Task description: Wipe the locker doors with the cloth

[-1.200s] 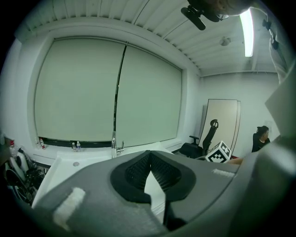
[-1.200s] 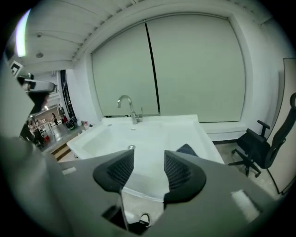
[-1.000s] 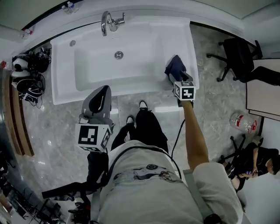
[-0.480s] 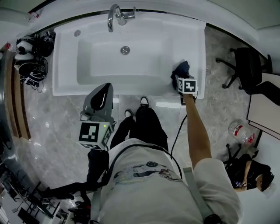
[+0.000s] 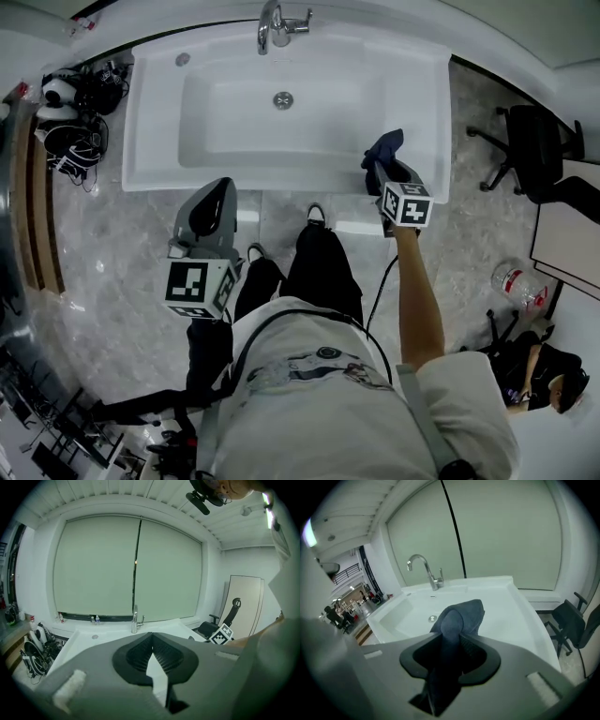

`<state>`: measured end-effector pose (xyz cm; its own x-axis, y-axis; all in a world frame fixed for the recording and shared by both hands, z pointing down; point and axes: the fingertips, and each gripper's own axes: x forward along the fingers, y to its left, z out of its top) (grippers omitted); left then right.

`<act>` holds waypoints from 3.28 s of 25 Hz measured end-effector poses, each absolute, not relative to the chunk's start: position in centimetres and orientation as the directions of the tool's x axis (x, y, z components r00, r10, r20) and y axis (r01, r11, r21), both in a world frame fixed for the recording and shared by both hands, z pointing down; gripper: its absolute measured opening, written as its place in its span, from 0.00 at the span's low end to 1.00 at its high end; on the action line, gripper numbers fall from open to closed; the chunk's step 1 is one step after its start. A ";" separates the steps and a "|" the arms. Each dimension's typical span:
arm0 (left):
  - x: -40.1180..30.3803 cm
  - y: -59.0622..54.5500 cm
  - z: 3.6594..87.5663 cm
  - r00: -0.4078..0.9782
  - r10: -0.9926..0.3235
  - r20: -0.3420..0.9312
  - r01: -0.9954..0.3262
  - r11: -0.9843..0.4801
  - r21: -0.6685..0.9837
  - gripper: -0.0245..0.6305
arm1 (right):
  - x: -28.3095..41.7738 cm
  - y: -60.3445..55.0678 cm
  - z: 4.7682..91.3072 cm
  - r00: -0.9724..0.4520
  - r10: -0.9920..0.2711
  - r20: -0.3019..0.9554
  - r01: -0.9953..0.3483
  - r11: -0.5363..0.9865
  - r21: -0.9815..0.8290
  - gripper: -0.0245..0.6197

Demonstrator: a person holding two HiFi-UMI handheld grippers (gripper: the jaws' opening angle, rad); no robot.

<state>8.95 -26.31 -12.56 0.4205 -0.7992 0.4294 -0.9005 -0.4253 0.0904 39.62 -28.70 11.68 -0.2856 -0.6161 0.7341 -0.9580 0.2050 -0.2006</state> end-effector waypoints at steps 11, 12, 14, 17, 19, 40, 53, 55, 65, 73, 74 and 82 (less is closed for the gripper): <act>-9.4 -17.2 -11.7 0.386 -0.841 0.379 -0.915 -0.403 0.037 0.04 | 15.5 -19.9 2.7 -0.425 -0.744 0.516 -0.902 0.393 -0.176 0.21; -11.6 -15.9 -11.4 0.376 -0.844 0.383 -0.917 -0.398 0.024 0.04 | 13.3 -18.9 2.4 -0.424 -0.754 0.502 -0.903 0.393 -0.172 0.21; -16.1 -13.0 -10.9 0.361 -0.845 0.395 -0.921 -0.389 0.010 0.04 | 9.0 -16.4 1.6 -0.414 -0.773 0.481 -0.909 0.383 -0.167 0.21; -24.1 -9.3 -10.8 0.342 -0.843 0.416 -0.927 -0.375 0.003 0.04 | 0.7 -12.9 0.8 -0.424 -0.781 0.459 -0.904 0.397 -0.159 0.21; -28.2 -7.6 -11.1 0.323 -0.849 0.418 -0.934 -0.358 -0.006 0.04 | -4.7 -11.3 0.8 -0.461 -0.762 0.454 -0.883 0.447 -0.145 0.21; -33.0 -2.0 19.3 0.231 -0.938 0.259 -0.970 -0.201 0.139 0.04 | -20.3 -12.2 23.0 -0.657 -0.703 0.273 -0.653 0.711 0.261 0.21; -32.0 -6.7 41.0 0.268 -0.948 0.171 -0.963 -0.260 0.068 0.04 | -24.1 -21.0 35.0 -0.650 -0.758 0.062 -0.641 0.589 0.492 0.21; -32.0 -6.7 42.4 0.269 -0.950 0.160 -0.963 -0.262 0.066 0.04 | -24.5 -22.3 35.6 -0.640 -0.767 0.053 -0.643 0.572 0.509 0.21; -32.4 -5.9 44.4 0.258 -0.951 0.170 -0.966 -0.254 0.048 0.04 | -23.2 -26.4 36.9 -0.574 -0.818 0.043 -0.675 0.503 0.539 0.21; -32.1 -6.0 44.9 0.262 -0.949 0.173 -0.965 -0.257 0.050 0.04 | -18.9 -26.5 36.2 -0.514 -0.857 0.031 -0.689 0.434 0.581 0.21; -32.0 -6.1 44.9 0.264 -0.949 0.172 -0.965 -0.259 0.051 0.04 | -18.3 -26.5 36.1 -0.506 -0.862 0.029 -0.692 0.426 0.583 0.21; -31.5 -5.9 45.2 0.274 -0.946 0.176 -0.962 -0.269 0.051 0.04 | -13.1 -26.8 35.9 -0.408 -0.913 0.015 -0.751 0.345 0.563 0.21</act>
<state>-31.53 -5.90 45.17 0.2736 -0.9457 0.1756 -0.9619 -0.2687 0.0514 -13.08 -26.79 35.88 -0.4075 -0.9131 0.0155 -0.7511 0.3448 0.5630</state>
